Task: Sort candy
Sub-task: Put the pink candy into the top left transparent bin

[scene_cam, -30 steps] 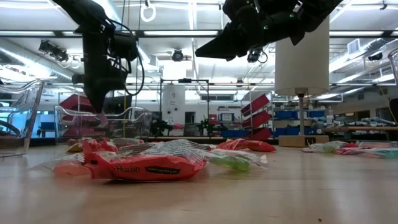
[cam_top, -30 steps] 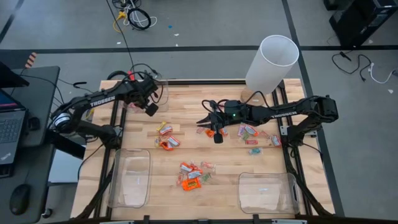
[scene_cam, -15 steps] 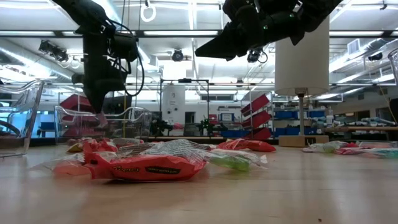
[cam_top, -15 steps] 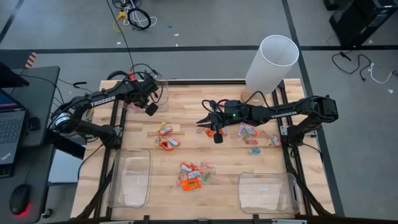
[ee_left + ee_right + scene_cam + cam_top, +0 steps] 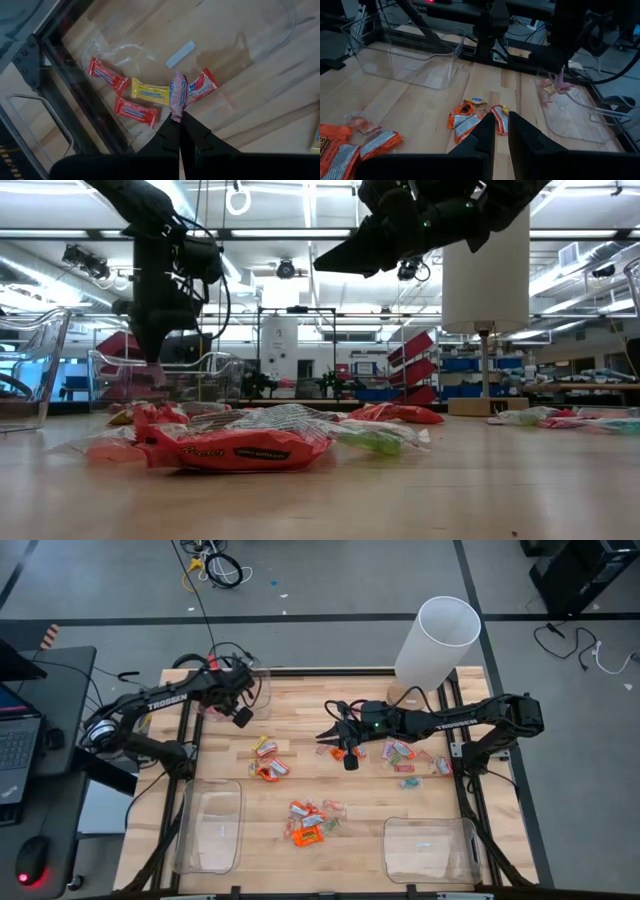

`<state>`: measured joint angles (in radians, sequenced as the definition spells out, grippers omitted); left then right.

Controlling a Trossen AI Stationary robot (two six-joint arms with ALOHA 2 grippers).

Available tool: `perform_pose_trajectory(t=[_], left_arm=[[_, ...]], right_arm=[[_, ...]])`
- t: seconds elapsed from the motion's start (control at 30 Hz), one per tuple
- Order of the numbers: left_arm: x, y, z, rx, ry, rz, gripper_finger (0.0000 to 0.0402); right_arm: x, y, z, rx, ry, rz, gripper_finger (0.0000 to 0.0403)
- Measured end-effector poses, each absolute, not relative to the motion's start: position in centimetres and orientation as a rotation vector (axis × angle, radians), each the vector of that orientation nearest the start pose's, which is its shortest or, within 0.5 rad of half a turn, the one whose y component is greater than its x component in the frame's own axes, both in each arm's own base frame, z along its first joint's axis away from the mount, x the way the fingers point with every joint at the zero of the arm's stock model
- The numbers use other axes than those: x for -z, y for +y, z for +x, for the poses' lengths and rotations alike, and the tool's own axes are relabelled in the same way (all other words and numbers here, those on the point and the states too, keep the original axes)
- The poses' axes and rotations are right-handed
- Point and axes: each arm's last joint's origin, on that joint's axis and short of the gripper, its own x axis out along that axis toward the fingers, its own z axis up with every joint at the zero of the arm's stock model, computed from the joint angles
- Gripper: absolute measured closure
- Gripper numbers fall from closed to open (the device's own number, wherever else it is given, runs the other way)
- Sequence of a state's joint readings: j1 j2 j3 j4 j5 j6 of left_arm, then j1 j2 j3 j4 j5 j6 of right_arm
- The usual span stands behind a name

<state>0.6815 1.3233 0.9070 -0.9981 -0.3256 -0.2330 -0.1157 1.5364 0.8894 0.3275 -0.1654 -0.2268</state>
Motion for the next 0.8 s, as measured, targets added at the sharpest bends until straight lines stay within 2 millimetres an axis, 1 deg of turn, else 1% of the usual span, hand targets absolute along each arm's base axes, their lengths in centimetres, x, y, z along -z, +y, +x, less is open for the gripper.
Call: perform_pose_trajectory(t=[0.27,0.8], left_arm=[[-21.59,14.72,16.68,-0.988,1.37,-0.431,0.0401],[-21.61,14.72,16.67,-1.005,1.359,-0.448,0.0401]], right_arm=[[-23.74,-3.38,33.24,-0.085,0.309,-0.18,0.0364],[-23.74,-3.38,33.24,-0.085,0.309,-0.18,0.0364]])
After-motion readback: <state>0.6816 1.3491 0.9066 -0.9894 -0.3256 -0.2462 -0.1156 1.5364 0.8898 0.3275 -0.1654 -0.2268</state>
